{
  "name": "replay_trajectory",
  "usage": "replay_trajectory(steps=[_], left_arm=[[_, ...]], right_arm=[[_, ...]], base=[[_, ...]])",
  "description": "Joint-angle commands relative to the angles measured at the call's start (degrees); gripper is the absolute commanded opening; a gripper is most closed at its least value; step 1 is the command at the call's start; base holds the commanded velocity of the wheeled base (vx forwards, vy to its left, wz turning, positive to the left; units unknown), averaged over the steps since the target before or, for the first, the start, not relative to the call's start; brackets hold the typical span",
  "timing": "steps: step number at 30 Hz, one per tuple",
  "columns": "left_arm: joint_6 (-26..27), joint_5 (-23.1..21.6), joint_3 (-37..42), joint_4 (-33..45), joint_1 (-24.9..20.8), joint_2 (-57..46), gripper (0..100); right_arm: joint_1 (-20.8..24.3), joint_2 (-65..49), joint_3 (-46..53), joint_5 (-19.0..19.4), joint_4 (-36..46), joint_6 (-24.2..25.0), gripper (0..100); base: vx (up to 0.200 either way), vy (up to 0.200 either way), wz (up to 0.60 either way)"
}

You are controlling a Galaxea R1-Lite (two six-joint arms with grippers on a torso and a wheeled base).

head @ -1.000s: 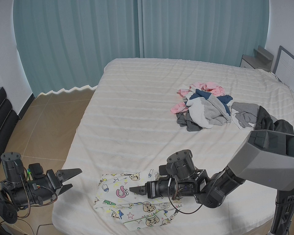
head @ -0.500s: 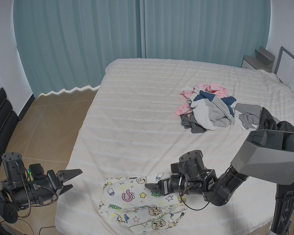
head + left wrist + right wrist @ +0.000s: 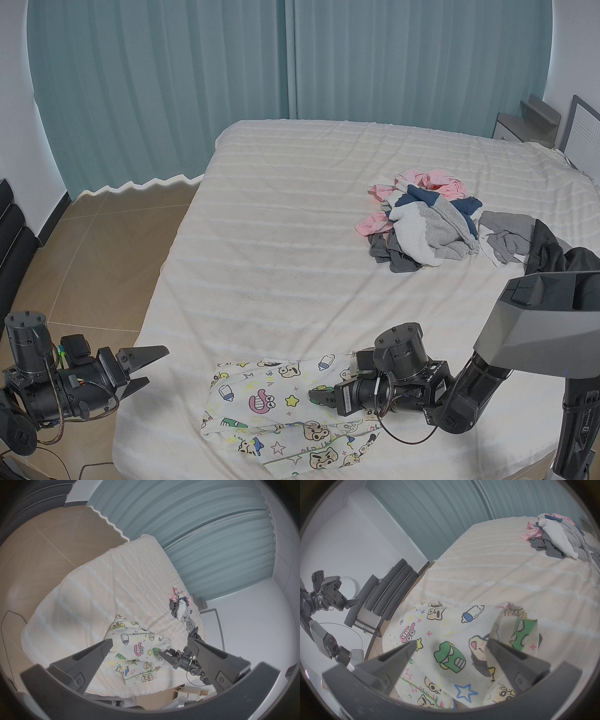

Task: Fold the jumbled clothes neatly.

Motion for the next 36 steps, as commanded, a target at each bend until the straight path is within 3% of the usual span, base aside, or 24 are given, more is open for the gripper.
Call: replay_trajectory(steps=[1, 8, 15, 24, 36], left_arm=[[-0.11, -0.01, 0.0, -0.03, 0.06, 0.45, 100], [-0.11, -0.01, -0.09, -0.03, 0.06, 0.45, 100], [-0.03, -0.01, -0.18, -0.03, 0.32, 1.32, 100], [-0.03, -0.01, -0.18, -0.03, 0.41, 1.32, 100], [-0.03, -0.01, -0.09, -0.03, 0.41, 2.12, 100]], right_arm=[[0.1, -0.11, 0.98, 0.02, 0.02, 0.06, 0], [-0.86, -0.55, 4.05, -0.25, -0.07, 0.41, 0], [-2.53, -3.45, 6.69, 0.1, -1.39, 5.07, 0], [-3.59, -5.56, 10.82, 4.59, -0.78, 7.97, 0], [-4.38, -0.99, 11.61, 4.76, -1.21, 11.84, 0]], base=[[0.0, 0.0, 0.0], [0.0, 0.0, 0.0], [0.0, 0.0, 0.0], [0.0, 0.0, 0.0], [0.0, 0.0, 0.0]])
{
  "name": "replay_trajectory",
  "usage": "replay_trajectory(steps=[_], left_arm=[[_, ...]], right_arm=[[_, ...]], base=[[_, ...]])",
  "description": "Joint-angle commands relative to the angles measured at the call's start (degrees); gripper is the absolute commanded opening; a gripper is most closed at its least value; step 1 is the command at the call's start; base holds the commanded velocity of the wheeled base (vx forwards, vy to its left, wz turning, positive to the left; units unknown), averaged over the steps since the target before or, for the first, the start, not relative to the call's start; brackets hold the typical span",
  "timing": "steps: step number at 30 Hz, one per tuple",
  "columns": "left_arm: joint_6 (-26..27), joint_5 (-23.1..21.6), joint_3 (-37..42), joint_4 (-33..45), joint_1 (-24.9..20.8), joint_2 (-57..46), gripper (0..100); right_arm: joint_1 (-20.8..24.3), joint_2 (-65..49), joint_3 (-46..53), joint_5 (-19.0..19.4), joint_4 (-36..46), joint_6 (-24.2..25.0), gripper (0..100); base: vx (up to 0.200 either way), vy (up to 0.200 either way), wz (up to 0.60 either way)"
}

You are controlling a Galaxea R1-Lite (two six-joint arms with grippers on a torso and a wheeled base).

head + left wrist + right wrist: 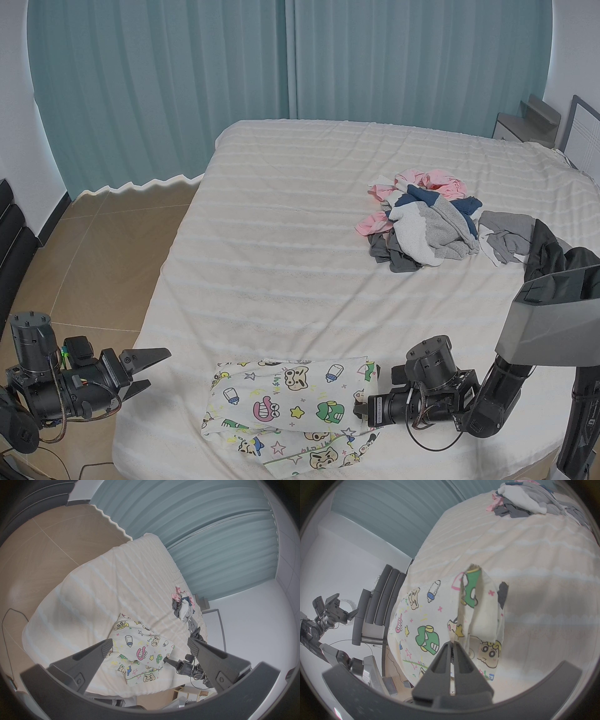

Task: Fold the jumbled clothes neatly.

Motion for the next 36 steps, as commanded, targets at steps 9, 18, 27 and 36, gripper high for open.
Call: replay_trajectory(steps=[9, 18, 27, 36], left_arm=[[0.06, 0.01, 0.02, 0.0, 0.02, 0.79, 100], [0.85, 0.45, -2.7, -0.09, 0.02, 3.42, 100], [9.2, 3.88, -10.7, -0.09, 0.28, 16.7, 100], [34.07, 1.24, -10.26, -0.71, 2.65, 32.43, 100]], right_arm=[[-0.14, 1.02, 2.34, 1.87, -0.11, 0.12, 0], [-0.58, -2.67, 4.8, 1.25, -0.46, -0.05, 0], [-1.81, -8.29, 9.81, 1.16, -0.64, -0.23, 100], [-4.45, -5.83, 11.39, 1.25, -5.65, -0.14, 100]], base=[[0.0, 0.0, 0.0], [0.0, 0.0, 0.0], [0.0, 0.0, 0.0], [0.0, 0.0, 0.0]])
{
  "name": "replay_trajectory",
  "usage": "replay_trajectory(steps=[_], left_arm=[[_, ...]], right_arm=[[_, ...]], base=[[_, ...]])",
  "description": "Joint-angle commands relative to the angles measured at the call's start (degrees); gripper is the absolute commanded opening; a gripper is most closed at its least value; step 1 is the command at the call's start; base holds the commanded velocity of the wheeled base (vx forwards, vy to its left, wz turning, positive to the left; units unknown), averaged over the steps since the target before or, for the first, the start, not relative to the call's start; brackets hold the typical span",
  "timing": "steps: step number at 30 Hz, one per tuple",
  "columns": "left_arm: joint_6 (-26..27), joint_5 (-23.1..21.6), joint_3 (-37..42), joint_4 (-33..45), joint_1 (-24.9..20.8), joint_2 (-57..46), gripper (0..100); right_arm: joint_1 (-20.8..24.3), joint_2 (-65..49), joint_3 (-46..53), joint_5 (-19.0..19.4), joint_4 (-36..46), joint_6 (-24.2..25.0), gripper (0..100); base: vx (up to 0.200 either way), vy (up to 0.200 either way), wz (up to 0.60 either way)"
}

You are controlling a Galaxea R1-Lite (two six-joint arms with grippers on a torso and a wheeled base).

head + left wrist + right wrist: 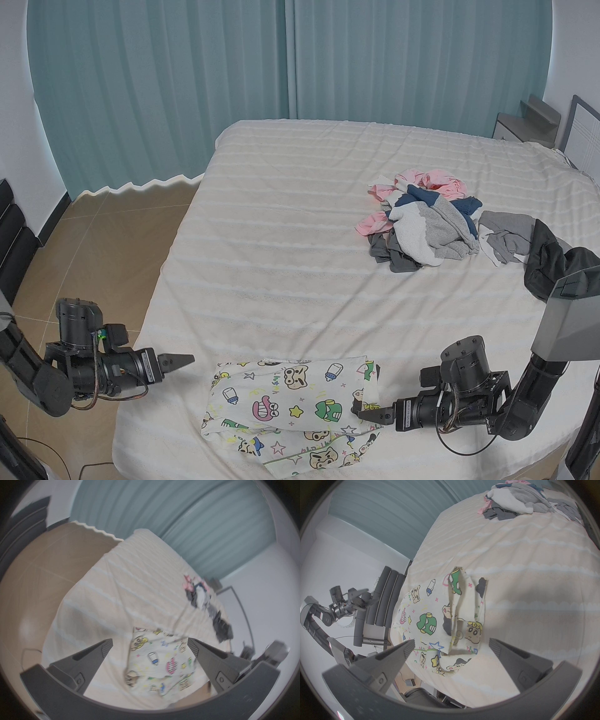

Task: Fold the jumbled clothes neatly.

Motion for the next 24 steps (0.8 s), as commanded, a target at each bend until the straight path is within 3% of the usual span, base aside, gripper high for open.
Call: replay_trajectory(steps=[1, 7, 11, 16, 24], left_arm=[[12.09, -3.22, -0.43, -1.58, 1.61, 15.05, 100], [17.89, -4.28, -1.31, -8.08, 1.43, 23.4, 100], [18.16, -4.81, -2.8, -11.07, 1.08, 26.74, 100], [17.1, -9.82, -4.73, -12.48, -1.38, 28.15, 100], [11.04, -9.9, -8.43, -12.48, -5.87, 29.03, 100]], right_arm=[[-1.75, 2.39, 1.42, 0.06, -3.89, 0.05, 100], [-1.67, 7.66, 0.28, 0.06, -7.5, -0.03, 100], [-1.67, 9.77, -1.3, -0.03, -8.73, -0.03, 100], [-1.58, 11.62, -4.91, 0.14, -8.46, 0.32, 100], [-1.23, 12.32, -7.54, 0.23, -7.5, 0.32, 100]], base=[[0.0, 0.0, 0.0], [0.0, 0.0, 0.0], [0.0, 0.0, 0.0], [0.0, 0.0, 0.0], [0.0, 0.0, 0.0]])
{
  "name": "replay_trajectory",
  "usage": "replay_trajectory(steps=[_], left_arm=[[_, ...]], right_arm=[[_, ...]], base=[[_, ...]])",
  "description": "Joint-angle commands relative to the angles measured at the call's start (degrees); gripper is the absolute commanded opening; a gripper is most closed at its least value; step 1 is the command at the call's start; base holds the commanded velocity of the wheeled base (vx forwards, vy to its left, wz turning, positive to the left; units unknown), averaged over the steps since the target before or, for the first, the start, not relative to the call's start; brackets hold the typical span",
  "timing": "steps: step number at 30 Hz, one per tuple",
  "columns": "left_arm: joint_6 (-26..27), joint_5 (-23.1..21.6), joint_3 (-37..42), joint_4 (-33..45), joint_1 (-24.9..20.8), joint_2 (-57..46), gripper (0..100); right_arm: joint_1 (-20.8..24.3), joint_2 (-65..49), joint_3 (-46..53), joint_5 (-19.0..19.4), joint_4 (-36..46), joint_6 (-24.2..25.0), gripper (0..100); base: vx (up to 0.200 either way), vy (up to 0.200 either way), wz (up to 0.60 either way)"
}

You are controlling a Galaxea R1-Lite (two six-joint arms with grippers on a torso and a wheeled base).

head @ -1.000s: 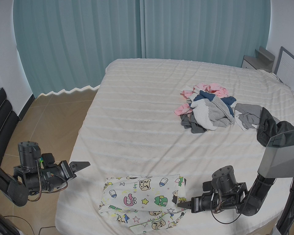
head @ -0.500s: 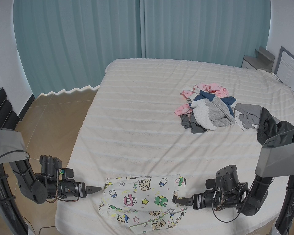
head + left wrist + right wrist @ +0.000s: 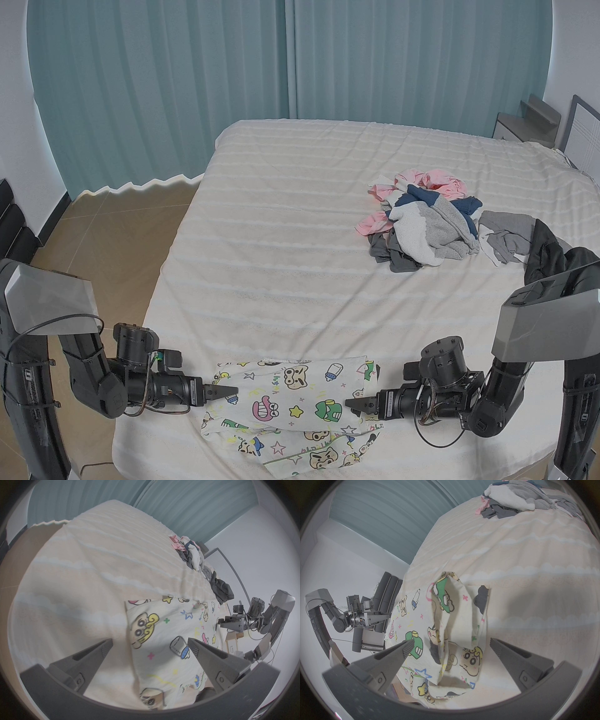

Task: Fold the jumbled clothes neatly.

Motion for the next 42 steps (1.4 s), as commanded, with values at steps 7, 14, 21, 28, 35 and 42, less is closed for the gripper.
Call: replay_trajectory(steps=[7, 14, 21, 28, 35, 42], left_arm=[[-1.12, 0.06, -2.65, 0.02, -3.47, 2.32, 100], [-1.47, 0.06, -3.18, 0.02, -4.61, 2.85, 100], [-6.13, -0.03, -4.14, -0.07, -5.58, 2.85, 100], [-6.3, 0.67, -4.49, -0.07, -6.99, 3.37, 100], [-6.83, 0.85, -4.41, -0.07, -7.69, 3.11, 0], [-7.8, 2.6, -3.44, 0.54, -9.1, -1.46, 0]], right_arm=[[1.38, 1.83, -3.55, 0.41, 4.61, -0.15, 100], [4.37, 2.53, -11.64, -0.56, 10.76, 0.03, 100], [6.04, 4.29, -15.06, -2.66, 13.84, 0.03, 100], [6.12, 4.29, -15.24, -2.75, 13.84, 3.19, 100], [6.21, 4.29, -15.68, -2.75, 13.31, 4.24, 0], [6.91, -0.37, -14.89, -2.84, 11.12, 6.44, 0]], base=[[0.0, 0.0, 0.0], [0.0, 0.0, 0.0], [0.0, 0.0, 0.0], [0.0, 0.0, 0.0], [0.0, 0.0, 0.0], [0.0, 0.0, 0.0]])
